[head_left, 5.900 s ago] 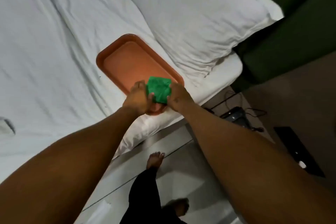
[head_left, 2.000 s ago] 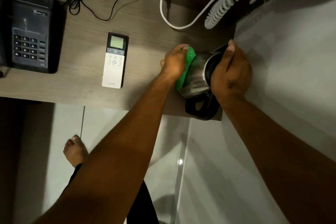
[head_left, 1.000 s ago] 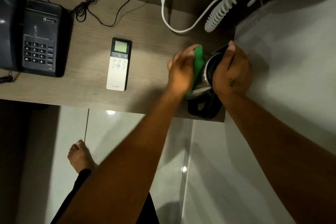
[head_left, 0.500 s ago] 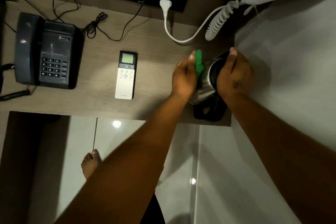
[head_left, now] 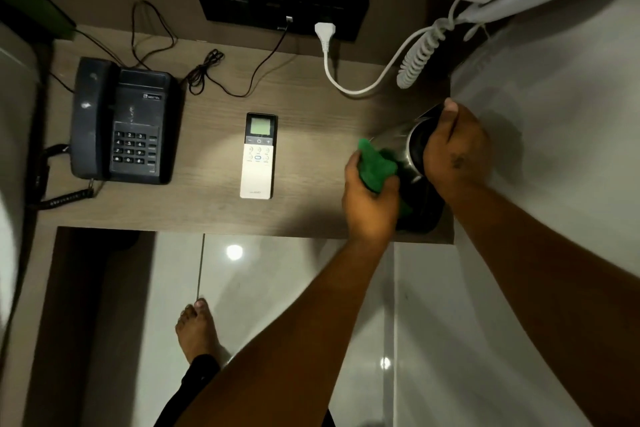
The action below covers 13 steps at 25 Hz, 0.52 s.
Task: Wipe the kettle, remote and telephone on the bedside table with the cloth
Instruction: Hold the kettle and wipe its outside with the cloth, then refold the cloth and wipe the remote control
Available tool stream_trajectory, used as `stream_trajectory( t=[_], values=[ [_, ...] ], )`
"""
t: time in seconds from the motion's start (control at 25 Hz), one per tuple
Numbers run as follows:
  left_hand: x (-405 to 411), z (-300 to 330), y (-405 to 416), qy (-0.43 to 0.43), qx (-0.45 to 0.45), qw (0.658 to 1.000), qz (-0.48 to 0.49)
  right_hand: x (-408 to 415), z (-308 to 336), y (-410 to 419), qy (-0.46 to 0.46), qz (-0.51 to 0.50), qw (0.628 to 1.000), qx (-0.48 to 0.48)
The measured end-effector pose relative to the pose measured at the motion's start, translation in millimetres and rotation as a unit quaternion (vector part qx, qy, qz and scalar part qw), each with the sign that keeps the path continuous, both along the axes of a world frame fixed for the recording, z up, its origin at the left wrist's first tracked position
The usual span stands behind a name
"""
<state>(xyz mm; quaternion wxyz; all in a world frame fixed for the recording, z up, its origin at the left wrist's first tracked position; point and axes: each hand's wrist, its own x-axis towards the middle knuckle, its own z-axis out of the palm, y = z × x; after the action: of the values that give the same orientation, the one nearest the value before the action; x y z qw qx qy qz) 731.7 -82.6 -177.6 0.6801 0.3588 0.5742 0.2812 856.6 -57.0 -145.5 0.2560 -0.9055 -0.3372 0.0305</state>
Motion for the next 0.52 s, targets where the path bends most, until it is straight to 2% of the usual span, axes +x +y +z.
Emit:
stream_trajectory(
  t=[0.08, 0.12, 0.24, 0.28, 0.32, 0.36, 0.4, 0.44, 0.48, 0.52],
  values=[
    [-21.2, 3.4, 17.4, -0.027, -0.089, 0.992, 0.088, -4.4, 12.8, 1.5, 0.032, -0.007, 0.999, -0.018],
    [-38.5, 4.2, 26.0, -0.07, -0.128, 0.981, 0.128, -8.2, 24.0, 2.6, 0.049, -0.017, 0.999, 0.013],
    [-97.2, 8.8, 46.1, -0.219, -0.201, 0.939, 0.172, -43.2, 49.7, 6.8, 0.133, -0.005, 0.963, 0.236],
    [-114.6, 8.7, 51.5, -0.234, -0.213, 0.933, 0.169, -64.1, 46.2, 8.2, 0.189, 0.009, 0.949, 0.253],
    [-130.2, 8.4, 57.0, -0.241, -0.223, 0.931, 0.16, -86.9, 38.5, 10.3, 0.261, 0.008, 0.939, 0.222],
    [-142.9, 7.5, 61.4, -0.24, -0.227, 0.933, 0.145, -107.7, 27.5, 13.7, 0.339, -0.003, 0.929, 0.148],
    [-153.3, 4.0, 64.9, -0.237, -0.227, 0.936, 0.127, -124.7, 14.4, 18.6, 0.438, -0.009, 0.897, 0.056],
    [-160.8, -1.0, 67.8, -0.226, -0.221, 0.943, 0.106, -136.2, 0.5, 21.6, 0.543, -0.007, 0.839, -0.037],
    [-165.8, -5.9, 70.9, -0.21, -0.211, 0.951, 0.085, -144.0, -11.7, 21.7, 0.633, 0.007, 0.769, -0.092],
    [-169.9, -11.3, 73.5, -0.184, -0.192, 0.961, 0.071, -149.2, -21.3, 20.5, 0.691, 0.025, 0.716, -0.097]
  ],
)
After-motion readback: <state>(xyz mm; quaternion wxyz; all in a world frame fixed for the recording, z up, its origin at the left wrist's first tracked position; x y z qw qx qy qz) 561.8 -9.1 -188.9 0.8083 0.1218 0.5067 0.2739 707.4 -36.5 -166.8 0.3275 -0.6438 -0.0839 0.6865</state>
